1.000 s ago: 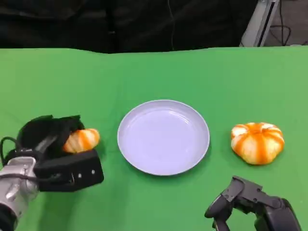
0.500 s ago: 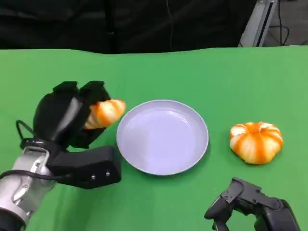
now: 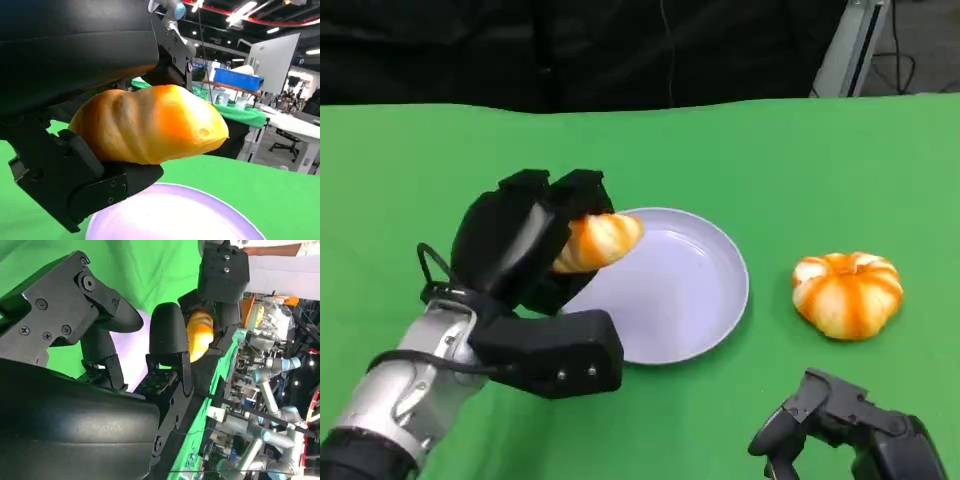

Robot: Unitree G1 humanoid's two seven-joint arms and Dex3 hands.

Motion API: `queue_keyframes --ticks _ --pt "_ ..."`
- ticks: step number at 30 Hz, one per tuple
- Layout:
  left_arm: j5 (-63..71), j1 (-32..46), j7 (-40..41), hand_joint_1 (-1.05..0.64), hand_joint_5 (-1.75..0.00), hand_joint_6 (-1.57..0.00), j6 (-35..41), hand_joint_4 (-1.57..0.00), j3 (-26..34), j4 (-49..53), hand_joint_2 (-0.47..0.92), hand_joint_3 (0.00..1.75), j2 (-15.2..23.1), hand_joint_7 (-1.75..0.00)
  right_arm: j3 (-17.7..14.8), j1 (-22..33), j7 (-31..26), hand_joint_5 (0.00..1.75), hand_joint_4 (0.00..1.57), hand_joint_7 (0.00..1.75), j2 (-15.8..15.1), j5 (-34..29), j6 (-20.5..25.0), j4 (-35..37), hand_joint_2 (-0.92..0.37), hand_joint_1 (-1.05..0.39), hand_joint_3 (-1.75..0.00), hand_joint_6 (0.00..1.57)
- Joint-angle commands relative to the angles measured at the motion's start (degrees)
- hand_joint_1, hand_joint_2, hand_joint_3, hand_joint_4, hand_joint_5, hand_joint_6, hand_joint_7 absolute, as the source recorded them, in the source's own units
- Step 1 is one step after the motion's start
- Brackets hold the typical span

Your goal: Grasp the bread from the table and place it into the plate.

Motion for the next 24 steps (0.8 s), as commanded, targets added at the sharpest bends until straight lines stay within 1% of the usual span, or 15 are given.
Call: queue_keyframes --ticks 1,9,11,13,17,24 --pt "0.2 -0.5 -0.6 -0.17 -1.75 -0.67 0.3 -0.88 0.5 -0.6 0.39 1.30 0.7 -1.75 -0.5 0.2 0.1 1.60 0.71 1.28 -0.6 0.6 -0.6 0.1 -0.36 -0.07 -1.28 0.79" --pt "0.3 -0.5 -0.6 -0.17 -1.75 -0.67 0.3 -0.88 0.5 -0.6 0.39 1.30 0.7 -1.75 -0.5 0.2 0.1 1.60 0.71 1.28 -0.6 0.7 -0.6 0.1 -0.36 -0.07 -1.28 0.79" --pt "1.2 -5.6 -1.1 -0.17 -1.75 -0.69 0.5 -0.91 -2.6 7.0 0.38 1.30 -4.1 -1.75 -0.3 0.5 -0.1 1.60 0.71 1.28 -0.4 0.5 -0.9 0.0 -0.36 -0.08 -1.28 0.79" --pt "1.8 -8.3 -1.4 -0.19 -1.75 -0.68 0.3 -0.92 -4.6 11.3 0.39 1.27 -6.5 -1.75 0.0 0.5 -0.4 1.60 0.71 1.29 -0.2 0.1 -1.1 0.1 -0.35 -0.09 -1.29 0.79" --pt "1.7 -9.4 -0.8 -0.19 -1.75 -0.67 -0.5 -0.91 -5.0 13.4 0.41 1.21 -6.8 -1.75 0.1 0.4 -0.5 1.60 0.71 1.29 -0.1 -0.1 -1.2 0.2 -0.35 -0.09 -1.30 0.79" --pt "1.9 -10.0 0.0 -0.18 -1.75 -0.69 -1.6 -0.92 -5.5 14.7 0.41 1.20 -7.2 -1.74 0.1 0.4 -0.7 1.60 0.71 1.29 -0.1 -0.3 -1.2 0.2 -0.34 -0.09 -1.31 0.79"
